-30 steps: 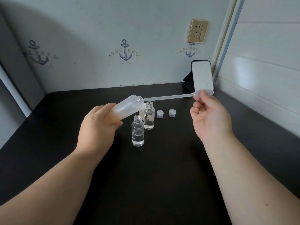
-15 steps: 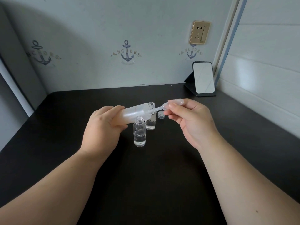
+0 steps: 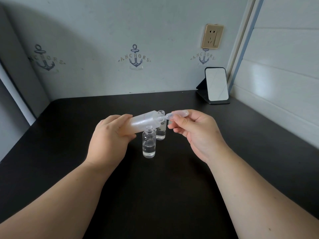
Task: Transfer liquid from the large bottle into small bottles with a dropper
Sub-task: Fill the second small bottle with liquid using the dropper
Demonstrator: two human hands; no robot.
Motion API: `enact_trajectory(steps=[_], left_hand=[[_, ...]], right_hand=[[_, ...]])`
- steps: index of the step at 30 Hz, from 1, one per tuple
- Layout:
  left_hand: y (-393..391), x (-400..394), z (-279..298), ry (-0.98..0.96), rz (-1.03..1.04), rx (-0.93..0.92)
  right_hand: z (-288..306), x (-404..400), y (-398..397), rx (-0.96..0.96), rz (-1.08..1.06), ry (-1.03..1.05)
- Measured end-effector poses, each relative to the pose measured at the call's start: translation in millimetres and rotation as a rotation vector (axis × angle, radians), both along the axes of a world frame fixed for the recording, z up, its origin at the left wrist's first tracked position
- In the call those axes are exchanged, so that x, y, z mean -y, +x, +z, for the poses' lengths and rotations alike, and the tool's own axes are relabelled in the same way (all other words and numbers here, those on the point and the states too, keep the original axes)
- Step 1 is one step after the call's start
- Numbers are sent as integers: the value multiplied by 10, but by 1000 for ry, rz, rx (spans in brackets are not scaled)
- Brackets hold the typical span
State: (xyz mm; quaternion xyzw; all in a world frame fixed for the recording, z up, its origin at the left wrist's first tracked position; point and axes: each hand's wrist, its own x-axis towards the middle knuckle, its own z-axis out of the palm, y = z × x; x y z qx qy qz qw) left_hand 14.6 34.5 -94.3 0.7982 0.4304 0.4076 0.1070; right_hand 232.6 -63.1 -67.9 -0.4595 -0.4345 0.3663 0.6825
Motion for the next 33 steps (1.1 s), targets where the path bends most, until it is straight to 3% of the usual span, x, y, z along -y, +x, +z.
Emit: enact_trajectory(steps=[15,33], left_hand=[[-12,-5,-6,1,29,15],[-41,-12,37,-90,74,129]], right_hand=[[53,10,115,-227,-28,35],[109,66,363,-745,-176,174]])
